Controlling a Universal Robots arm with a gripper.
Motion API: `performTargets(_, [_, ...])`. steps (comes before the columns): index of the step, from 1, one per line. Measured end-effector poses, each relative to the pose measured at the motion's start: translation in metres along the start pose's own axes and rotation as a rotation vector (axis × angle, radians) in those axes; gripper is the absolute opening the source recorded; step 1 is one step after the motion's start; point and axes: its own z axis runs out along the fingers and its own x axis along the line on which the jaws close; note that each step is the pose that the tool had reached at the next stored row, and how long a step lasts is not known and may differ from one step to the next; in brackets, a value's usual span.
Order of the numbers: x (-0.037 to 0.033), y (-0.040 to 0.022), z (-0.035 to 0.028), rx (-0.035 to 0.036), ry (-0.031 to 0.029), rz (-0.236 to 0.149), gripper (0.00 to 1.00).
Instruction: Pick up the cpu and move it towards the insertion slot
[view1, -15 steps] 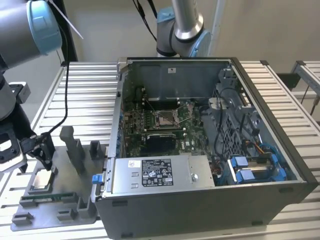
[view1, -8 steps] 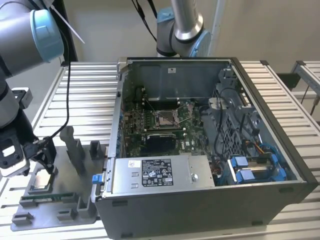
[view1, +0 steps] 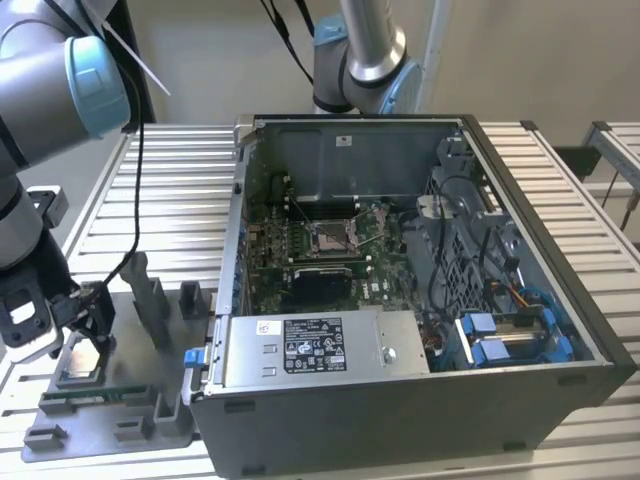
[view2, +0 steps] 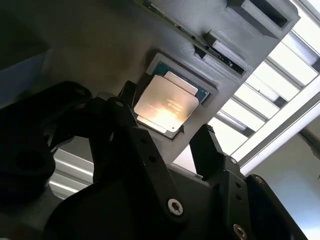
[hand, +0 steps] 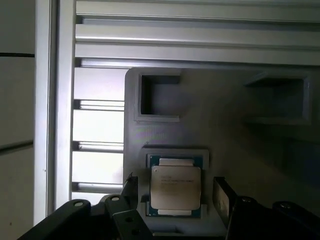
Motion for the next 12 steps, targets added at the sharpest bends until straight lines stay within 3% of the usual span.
performTargets(6, [0.0001, -0.0023, 0.0064, -0.0001, 0.0, -0.003, 1.0])
performTargets(12, [0.0002, -0.0035, 0.0089, 0.0001, 0.0005, -0.011, 1.0])
